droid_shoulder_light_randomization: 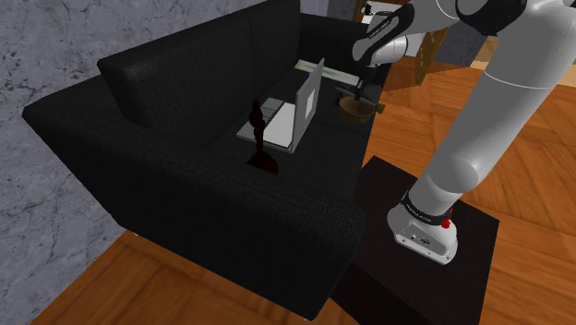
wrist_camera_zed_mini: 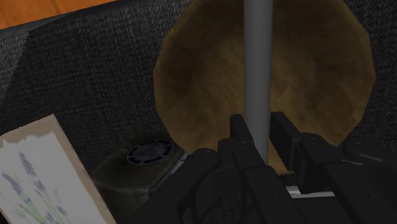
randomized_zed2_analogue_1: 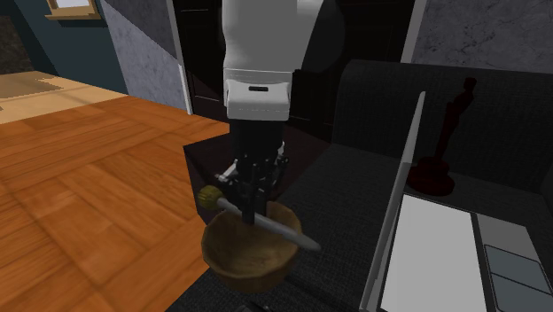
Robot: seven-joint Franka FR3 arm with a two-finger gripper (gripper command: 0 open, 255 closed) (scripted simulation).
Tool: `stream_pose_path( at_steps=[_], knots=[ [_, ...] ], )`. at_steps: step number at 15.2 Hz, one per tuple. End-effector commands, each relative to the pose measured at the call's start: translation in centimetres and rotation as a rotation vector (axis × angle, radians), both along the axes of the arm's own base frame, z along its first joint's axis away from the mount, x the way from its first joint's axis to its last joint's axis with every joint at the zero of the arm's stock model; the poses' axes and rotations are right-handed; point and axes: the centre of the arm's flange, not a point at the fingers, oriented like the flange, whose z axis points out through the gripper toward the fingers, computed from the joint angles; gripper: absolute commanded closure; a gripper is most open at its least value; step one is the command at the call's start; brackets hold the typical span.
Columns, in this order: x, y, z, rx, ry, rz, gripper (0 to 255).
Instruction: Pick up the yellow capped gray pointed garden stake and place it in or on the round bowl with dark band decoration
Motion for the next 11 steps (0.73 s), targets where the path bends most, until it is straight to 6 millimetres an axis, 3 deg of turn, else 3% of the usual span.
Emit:
stream_pose_path(
  at_steps=[1, 3, 4, 9, 11],
  knots=[
    [0.0, 0.0, 0.0, 0.0, 0.0, 0.0, 255],
    [0.0, 0.0, 0.0, 0.0, 0.0, 0.0, 255],
    [0.0, 0.0, 0.0, 0.0, 0.0, 0.0, 0],
    [0.0, 0.0, 0.0, 0.0, 0.0, 0.0, 0],
    [-0.2, 0.4, 2.6, 0.0, 0.0, 0.0, 0]
  ],
)
